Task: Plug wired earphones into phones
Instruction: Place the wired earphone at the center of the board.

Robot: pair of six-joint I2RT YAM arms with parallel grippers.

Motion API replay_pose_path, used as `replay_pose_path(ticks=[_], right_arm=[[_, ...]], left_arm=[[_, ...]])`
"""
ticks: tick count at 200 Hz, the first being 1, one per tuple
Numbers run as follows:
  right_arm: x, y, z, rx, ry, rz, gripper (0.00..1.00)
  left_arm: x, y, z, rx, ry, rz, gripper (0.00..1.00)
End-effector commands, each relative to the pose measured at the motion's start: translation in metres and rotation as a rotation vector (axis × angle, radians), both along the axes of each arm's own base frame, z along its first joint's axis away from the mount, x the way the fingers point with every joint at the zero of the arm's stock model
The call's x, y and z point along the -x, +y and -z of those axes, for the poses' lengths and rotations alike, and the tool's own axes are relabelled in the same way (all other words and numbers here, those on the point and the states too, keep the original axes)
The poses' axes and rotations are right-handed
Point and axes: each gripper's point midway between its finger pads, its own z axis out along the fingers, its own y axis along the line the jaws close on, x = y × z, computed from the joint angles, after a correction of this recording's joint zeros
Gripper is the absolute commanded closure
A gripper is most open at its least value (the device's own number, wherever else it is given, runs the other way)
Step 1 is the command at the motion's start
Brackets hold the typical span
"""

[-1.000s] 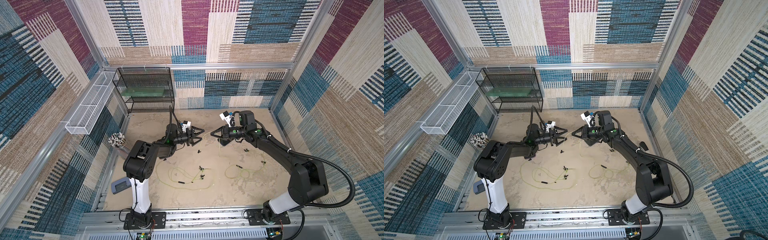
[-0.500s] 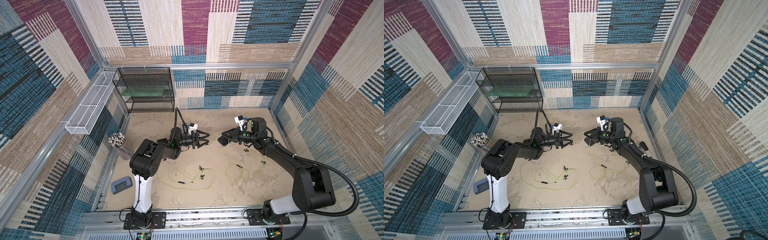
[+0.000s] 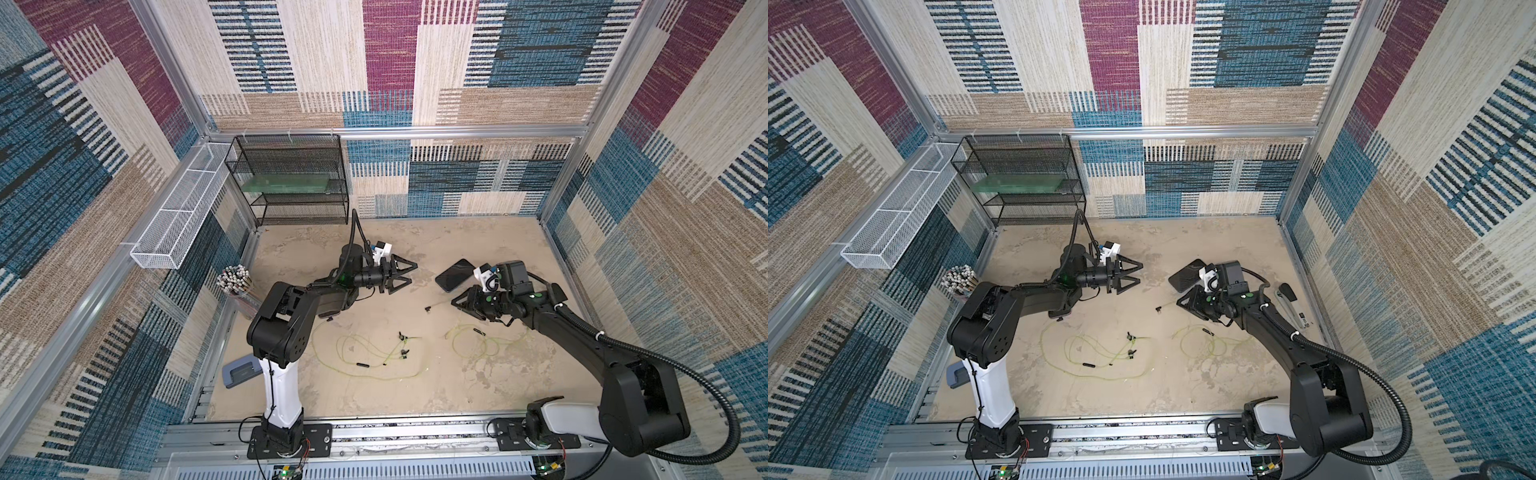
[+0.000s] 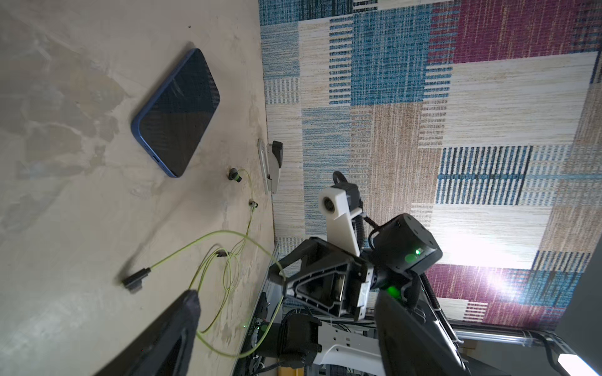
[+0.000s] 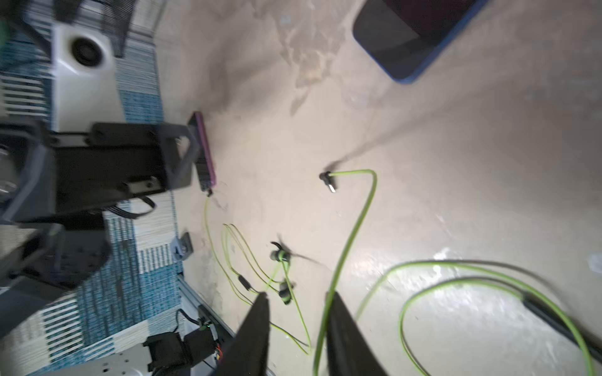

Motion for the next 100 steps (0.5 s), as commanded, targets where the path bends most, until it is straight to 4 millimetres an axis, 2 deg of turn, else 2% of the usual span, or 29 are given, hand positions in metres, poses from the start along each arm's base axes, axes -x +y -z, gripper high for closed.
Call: replay_pose_path(ticks=[1,16,36,53,76,100], right_arm=[[0.009,-0.027,0.009,0.245,0.038,0.042,0.37],[0.002,-0.036,-0.007,0.356,0.007,0.029,0.28],[-0.015,-0.04,-0.031,0.453,-0.072,-0.006,0.27],[-0.032,-0.034,-0.04,0.499,-0.122,-0.067,0.28],[-0.051,-0.011,-0.033,0.59,-0.145,-0.248,0.35],[-0.063,0.024,-0.001,0.715,-0.173,-0.554,0.45]], left_arm=[[-0.001,0.012,0.014,-0.061,0.006,0.011,0.16],[-0.001,0.021,0.018,-0.091,0.007,-0.001,0.16],[0.003,0.031,0.023,-0.149,0.012,-0.006,0.16],[0.01,0.038,0.021,-0.187,0.002,-0.001,0.16],[0.021,0.047,0.019,-0.23,-0.013,0.0,0.16],[0.027,0.056,0.018,-0.238,-0.017,-0.005,0.16]])
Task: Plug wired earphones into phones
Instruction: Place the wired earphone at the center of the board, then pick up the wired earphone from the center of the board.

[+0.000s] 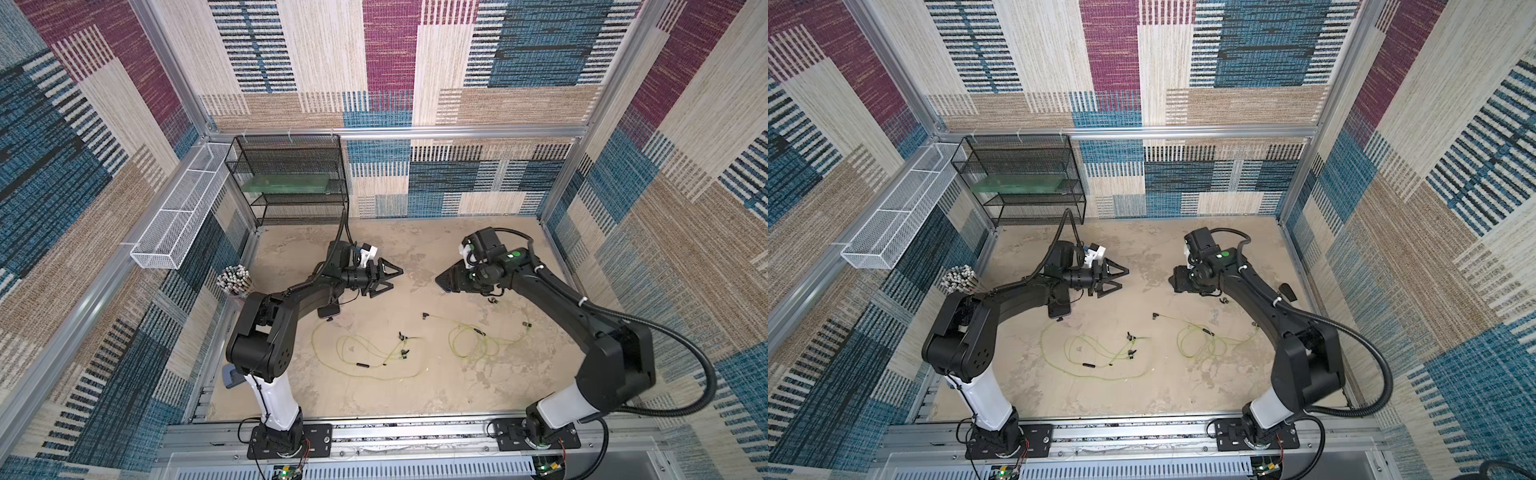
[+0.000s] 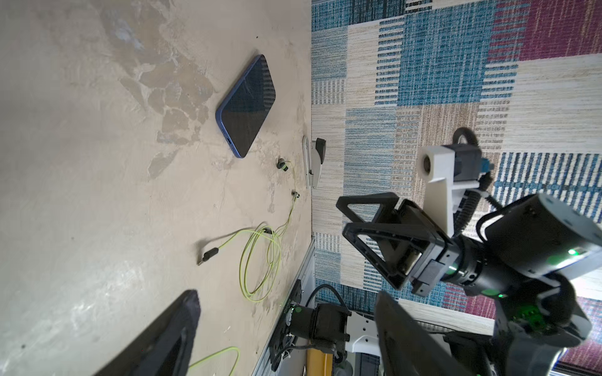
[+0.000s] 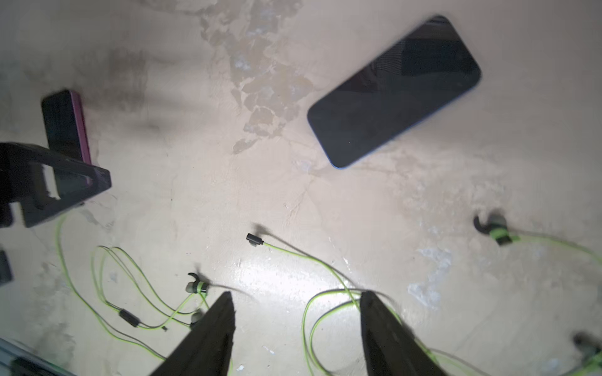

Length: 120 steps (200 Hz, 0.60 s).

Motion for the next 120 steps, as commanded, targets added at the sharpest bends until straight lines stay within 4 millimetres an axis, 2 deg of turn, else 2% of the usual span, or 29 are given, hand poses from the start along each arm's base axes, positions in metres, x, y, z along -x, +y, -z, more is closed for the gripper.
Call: replay_pose_path(ticks=[1,15,27,55,81,100,120], right_arm=[[0.0,0.014,0.029,0.196,0.033,-0.295,0.45],[0.0,0.032,0.053,0.183,0.088,-0.429,0.47],[-0.001,0.04,0.068,0.173,0.134,-0.491,0.51],[0.006,0.052,0.09,0.115,0.217,-0.585,0.5],[0.013,0.059,0.101,0.053,0.261,-0.601,0.56],[0.022,0.065,0.103,-0.026,0.284,-0.612,0.55],[0.023,0.06,0.111,-0.039,0.292,-0.595,0.53]], left_arm=[[0.01,0.01,0.009,-0.046,-0.012,0.017,0.16],[0.012,0.014,0.008,-0.038,-0.008,0.013,0.17],[0.014,0.017,0.005,-0.034,-0.008,0.008,0.17],[0.024,0.024,0.002,-0.052,-0.022,0.005,0.18],[0.029,0.027,0.005,-0.064,-0.018,0.007,0.18],[0.03,0.026,0.007,-0.053,-0.013,0.008,0.18],[0.029,0.026,0.007,-0.048,-0.01,0.005,0.19]])
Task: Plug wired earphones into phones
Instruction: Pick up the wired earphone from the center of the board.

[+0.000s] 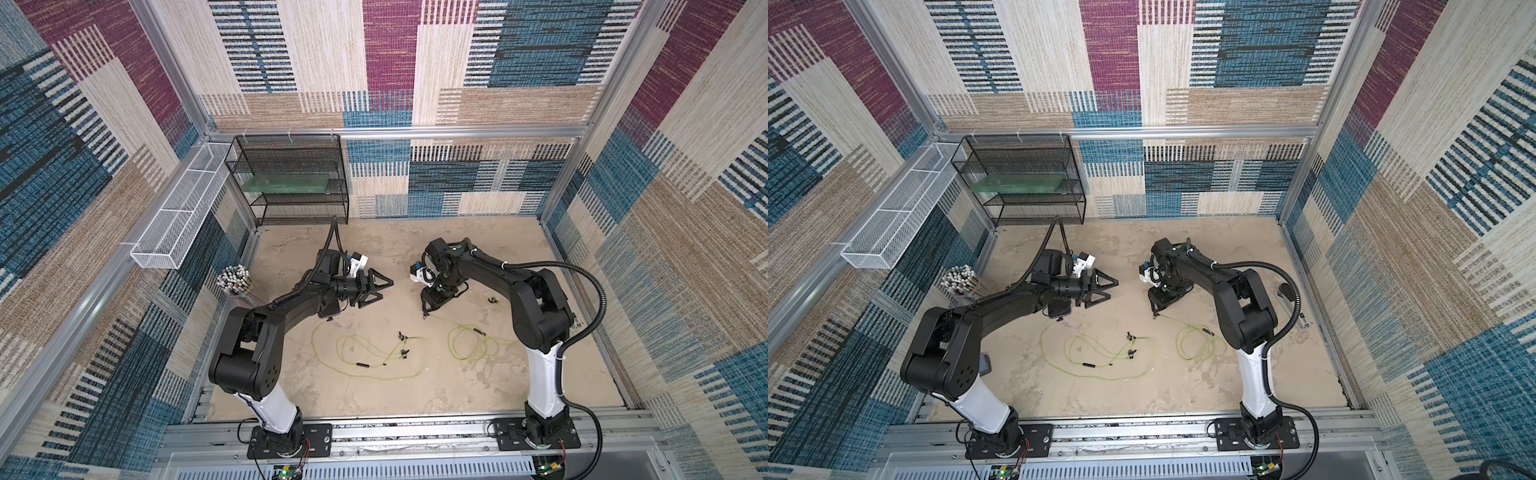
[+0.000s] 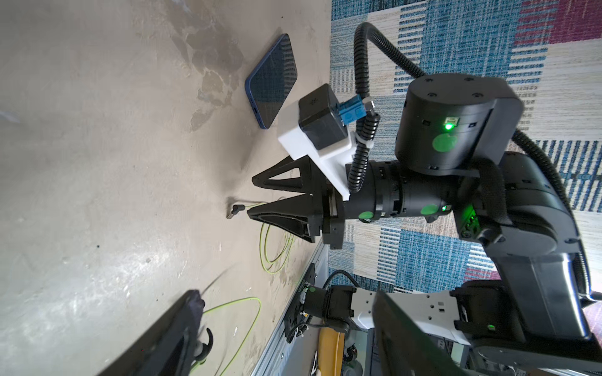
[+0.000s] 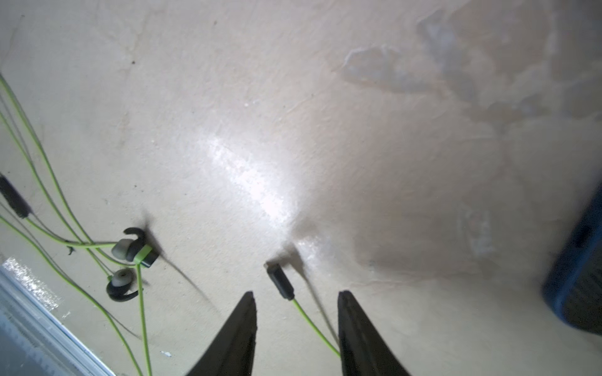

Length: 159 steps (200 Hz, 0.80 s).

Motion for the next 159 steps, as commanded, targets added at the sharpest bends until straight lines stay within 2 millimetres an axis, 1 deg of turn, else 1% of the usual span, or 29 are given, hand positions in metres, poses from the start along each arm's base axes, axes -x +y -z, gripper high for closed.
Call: replay_pose_path(ticks=[1,20,69,76,97,105,113,134,139,159], right_arm=[[0.006,0.005,0.002,-0.067,0.03,-0.011,0.53],[0.003,0.003,0.006,-0.071,0.031,0.005,0.53],[0.005,0.012,0.011,-0.08,0.029,-0.016,0.56],[0.007,0.013,0.013,-0.082,0.037,-0.017,0.59],[0.01,0.013,0.015,-0.081,0.049,-0.021,0.61],[0.011,0.013,0.016,-0.08,0.053,-0.02,0.63],[0.011,0.013,0.016,-0.079,0.052,-0.02,0.66],[0.011,0.012,0.016,-0.081,0.051,-0.015,0.67],[0.01,0.012,0.016,-0.083,0.049,-0.014,0.69],[0.01,0.012,0.016,-0.083,0.05,-0.011,0.72]], left_arm=[[-0.001,-0.001,-0.001,0.006,-0.028,0.012,0.19],[-0.001,-0.001,-0.002,0.007,-0.028,0.013,0.19],[0.0,-0.001,0.0,0.004,-0.024,0.011,0.19],[-0.001,0.0,-0.001,0.004,-0.025,0.009,0.19],[-0.001,-0.001,0.001,0.003,-0.022,0.011,0.19],[-0.001,-0.001,0.001,0.003,-0.021,0.011,0.19],[-0.001,-0.001,0.001,0.004,-0.02,0.012,0.19],[-0.001,-0.001,0.002,0.005,-0.017,0.011,0.19],[-0.001,-0.001,0.002,0.006,-0.016,0.011,0.19],[-0.002,-0.001,0.003,0.007,-0.012,0.011,0.19]])
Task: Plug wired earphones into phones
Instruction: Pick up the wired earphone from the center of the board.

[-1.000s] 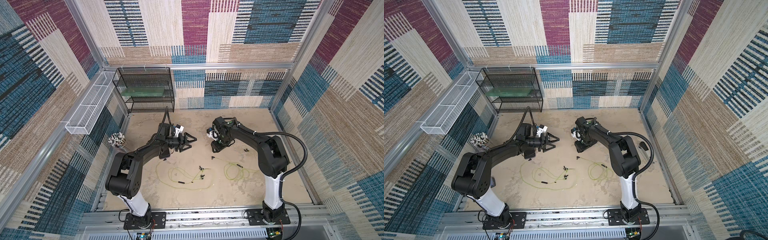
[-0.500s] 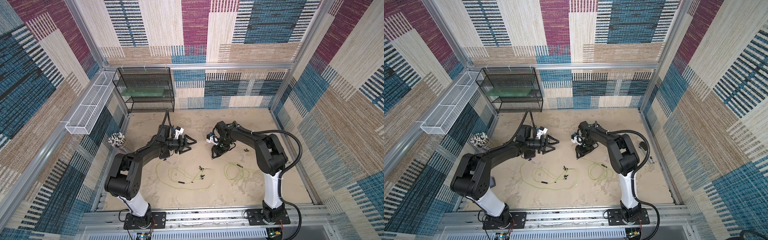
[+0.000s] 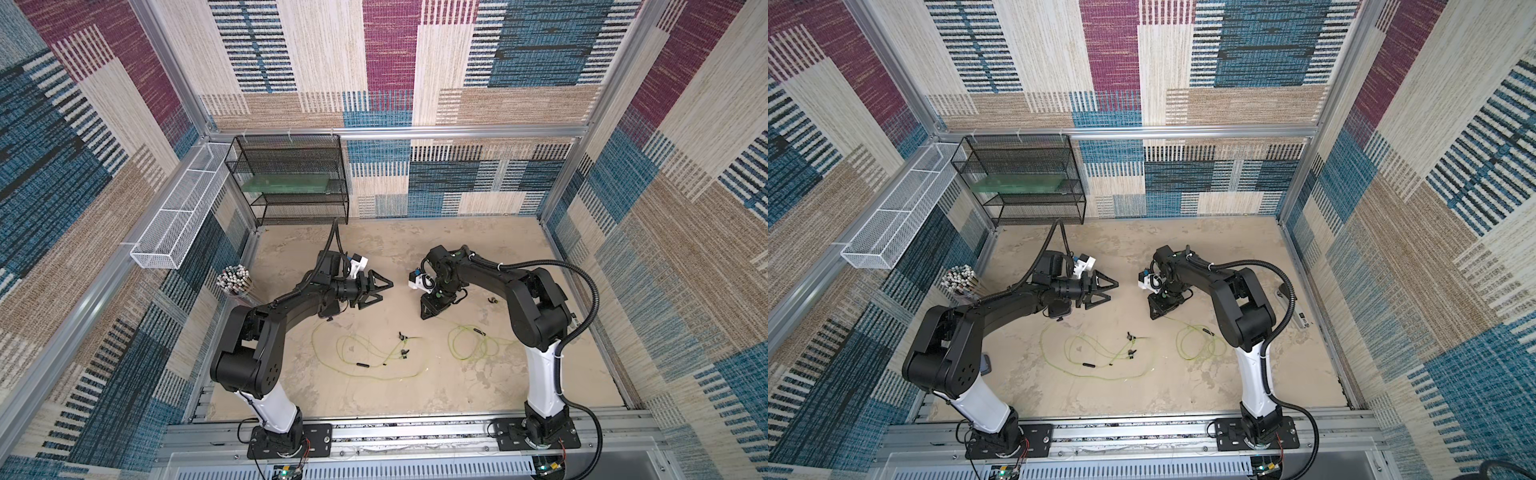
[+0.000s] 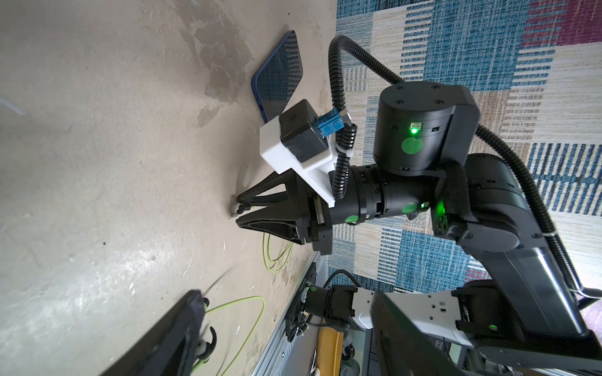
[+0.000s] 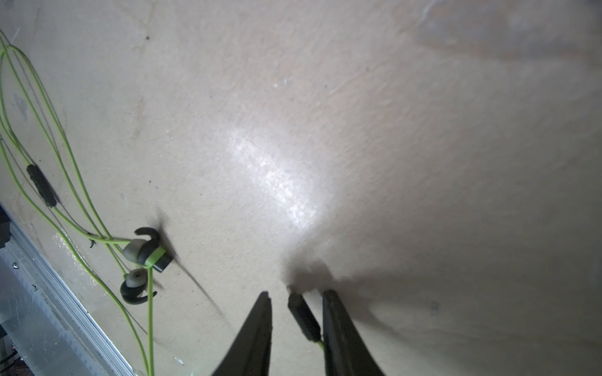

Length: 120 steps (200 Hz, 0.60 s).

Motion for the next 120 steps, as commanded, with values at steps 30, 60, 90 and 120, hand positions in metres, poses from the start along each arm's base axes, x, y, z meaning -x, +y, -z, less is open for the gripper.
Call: replay_pose_path(ticks=[30,60,90,120], right_arm=[[-0.0025,0.0002,-0.0026,-0.021,-0.004,0.009,0.72],[-0.0064,-0.0006,-0.0076,-0.047,-0.005,0.027,0.7],[-0.0073,-0.0001,-0.0091,-0.055,-0.005,0.03,0.7],[-0.0056,0.0006,-0.0092,-0.064,0.004,0.031,0.72]], left_arm=[[-0.0011,-0.0017,-0.0021,0.012,-0.023,0.014,0.19],[-0.0021,-0.0021,-0.0024,0.016,-0.024,0.013,0.19],[-0.0026,-0.0026,-0.0023,0.02,-0.021,0.013,0.19],[-0.0028,-0.0027,-0.0025,0.02,-0.022,0.013,0.19]])
